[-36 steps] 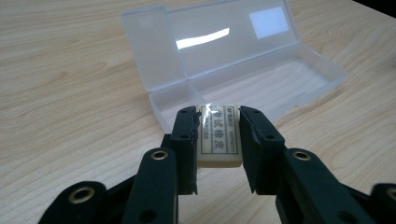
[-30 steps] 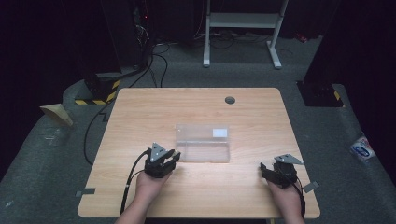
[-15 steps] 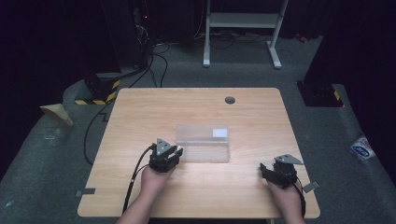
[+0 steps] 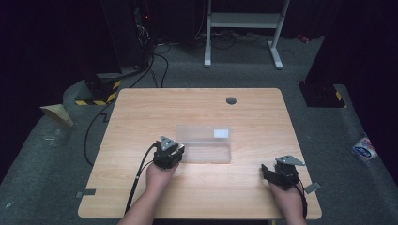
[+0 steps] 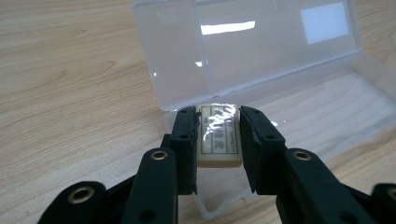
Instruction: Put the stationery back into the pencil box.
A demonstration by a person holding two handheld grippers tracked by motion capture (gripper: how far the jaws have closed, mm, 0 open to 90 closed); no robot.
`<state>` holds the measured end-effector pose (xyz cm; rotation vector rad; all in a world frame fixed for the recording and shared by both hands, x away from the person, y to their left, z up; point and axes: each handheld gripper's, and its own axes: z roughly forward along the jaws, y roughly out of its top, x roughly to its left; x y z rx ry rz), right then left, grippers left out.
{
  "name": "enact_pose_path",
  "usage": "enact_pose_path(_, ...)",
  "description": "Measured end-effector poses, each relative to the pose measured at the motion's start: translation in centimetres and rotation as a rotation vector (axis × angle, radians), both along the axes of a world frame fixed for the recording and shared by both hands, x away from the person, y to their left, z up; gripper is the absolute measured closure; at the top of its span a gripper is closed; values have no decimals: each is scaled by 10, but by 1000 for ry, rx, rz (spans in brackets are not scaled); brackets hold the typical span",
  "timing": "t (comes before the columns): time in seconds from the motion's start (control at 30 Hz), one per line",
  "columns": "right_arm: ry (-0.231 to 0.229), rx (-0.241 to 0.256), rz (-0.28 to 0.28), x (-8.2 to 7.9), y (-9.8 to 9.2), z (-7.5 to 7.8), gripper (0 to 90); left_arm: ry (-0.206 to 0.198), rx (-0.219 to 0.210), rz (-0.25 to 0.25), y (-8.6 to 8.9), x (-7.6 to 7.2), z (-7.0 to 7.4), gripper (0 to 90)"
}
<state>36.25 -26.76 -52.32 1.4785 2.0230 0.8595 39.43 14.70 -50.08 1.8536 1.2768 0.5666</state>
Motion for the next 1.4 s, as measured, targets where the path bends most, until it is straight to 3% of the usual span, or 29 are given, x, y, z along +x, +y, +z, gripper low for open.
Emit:
enact_pose_path(0.43, -1, -2, -1, 0, 0, 0, 328, 19, 54, 16, -9, 8, -3, 679)
enact_pose_path(0.53, -1, -2, -1, 0, 0, 0, 328, 21, 49, 14, -9, 9, -3, 675)
enact_pose_path(0.63, -1, -2, 0, 0, 0, 0, 328, 4, 38, 13, -10, 8, -1, 600)
enact_pose_path(0.93, -1, -2, 1, 0, 0, 0, 328, 4, -5, -9, -4, 7, 5, 519)
enact_pose_path(1.17, -1, -2, 1, 0, 0, 0, 328, -6, 4, -27, -3, 6, 7, 441)
enact_pose_path(1.4, 1, -2, 6, 0, 0, 0, 329, 23, -6, -25, 5, 8, 9, 253)
